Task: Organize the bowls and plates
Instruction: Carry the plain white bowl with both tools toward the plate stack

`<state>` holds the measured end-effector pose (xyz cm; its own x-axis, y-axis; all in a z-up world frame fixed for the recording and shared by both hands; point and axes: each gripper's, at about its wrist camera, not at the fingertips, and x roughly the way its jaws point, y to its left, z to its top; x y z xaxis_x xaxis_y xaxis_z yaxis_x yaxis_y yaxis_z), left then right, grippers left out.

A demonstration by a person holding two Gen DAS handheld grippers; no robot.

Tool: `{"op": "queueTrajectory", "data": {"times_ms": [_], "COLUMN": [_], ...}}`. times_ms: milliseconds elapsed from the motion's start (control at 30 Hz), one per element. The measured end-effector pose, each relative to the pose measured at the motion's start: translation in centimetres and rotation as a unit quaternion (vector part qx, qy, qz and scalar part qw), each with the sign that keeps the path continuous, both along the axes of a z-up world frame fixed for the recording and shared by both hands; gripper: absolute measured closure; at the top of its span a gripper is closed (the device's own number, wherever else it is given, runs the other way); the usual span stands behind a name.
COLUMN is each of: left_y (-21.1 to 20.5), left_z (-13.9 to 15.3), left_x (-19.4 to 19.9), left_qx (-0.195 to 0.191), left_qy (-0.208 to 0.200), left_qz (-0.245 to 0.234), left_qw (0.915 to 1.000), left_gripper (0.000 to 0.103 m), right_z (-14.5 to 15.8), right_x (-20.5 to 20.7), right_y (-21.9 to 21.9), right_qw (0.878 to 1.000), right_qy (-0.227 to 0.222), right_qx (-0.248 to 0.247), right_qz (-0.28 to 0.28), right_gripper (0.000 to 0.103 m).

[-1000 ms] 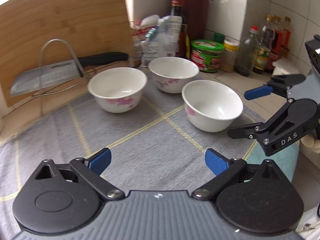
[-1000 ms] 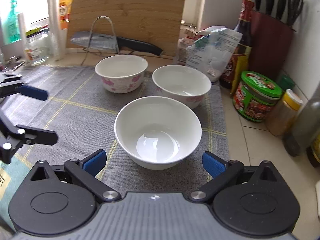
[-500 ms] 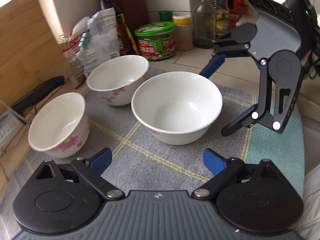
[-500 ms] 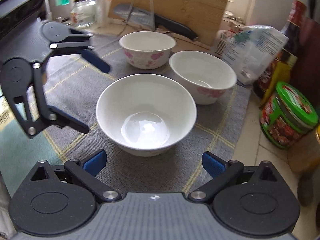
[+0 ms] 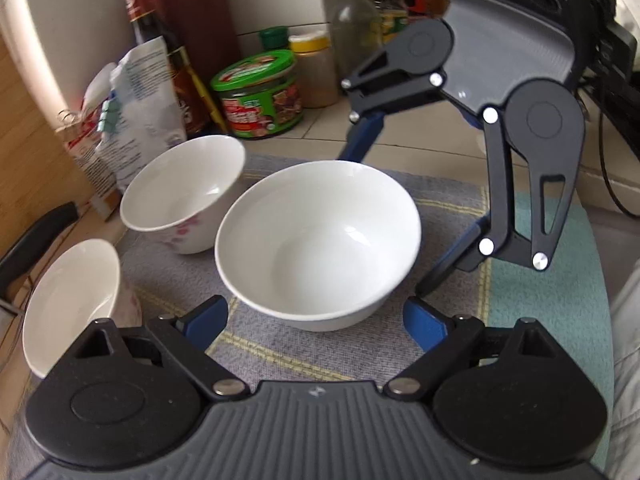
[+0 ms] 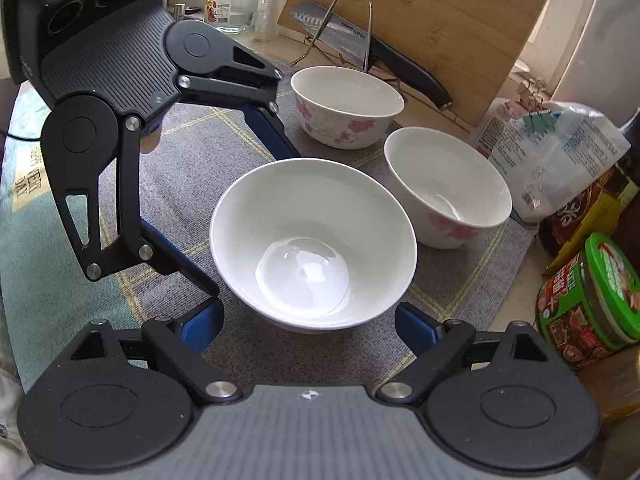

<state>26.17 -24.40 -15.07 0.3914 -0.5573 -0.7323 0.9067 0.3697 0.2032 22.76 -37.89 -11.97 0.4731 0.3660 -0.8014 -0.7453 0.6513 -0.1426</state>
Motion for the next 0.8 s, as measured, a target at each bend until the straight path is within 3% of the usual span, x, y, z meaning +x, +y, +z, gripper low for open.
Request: {"op": "queueTrajectory", "data": {"times_ms": [300,467,800], "left_y": [0.1,0.2,2.2], "left_z": [0.4,0.7,1.9], "left_x": [0.8,0.9,-1.8], "left_qx": [-0.002,-0.009,-0.012], "left_qy": [0.004,0.015,0.01], "left_qz": [-0.047,-0.032,-0.006], "left_qw": [0.9989,0.9993,0.9999], "left_gripper": [0.015,0.021,0.021], "right_z": [0.5,0.7,2.0], "right_x": [0.0,0.2,-1.1], "right_y": [0.6,0.4,2.6], "right_qw": [1.0,1.0,1.0], "right_qy": [-0.007,-0.004,-0.002], "right_qx": [-0.014,-0.01,-0.016], "right_qz": [-0.009,-0.008,0.014], "right_gripper": [0.015,0.017,0.017]}}
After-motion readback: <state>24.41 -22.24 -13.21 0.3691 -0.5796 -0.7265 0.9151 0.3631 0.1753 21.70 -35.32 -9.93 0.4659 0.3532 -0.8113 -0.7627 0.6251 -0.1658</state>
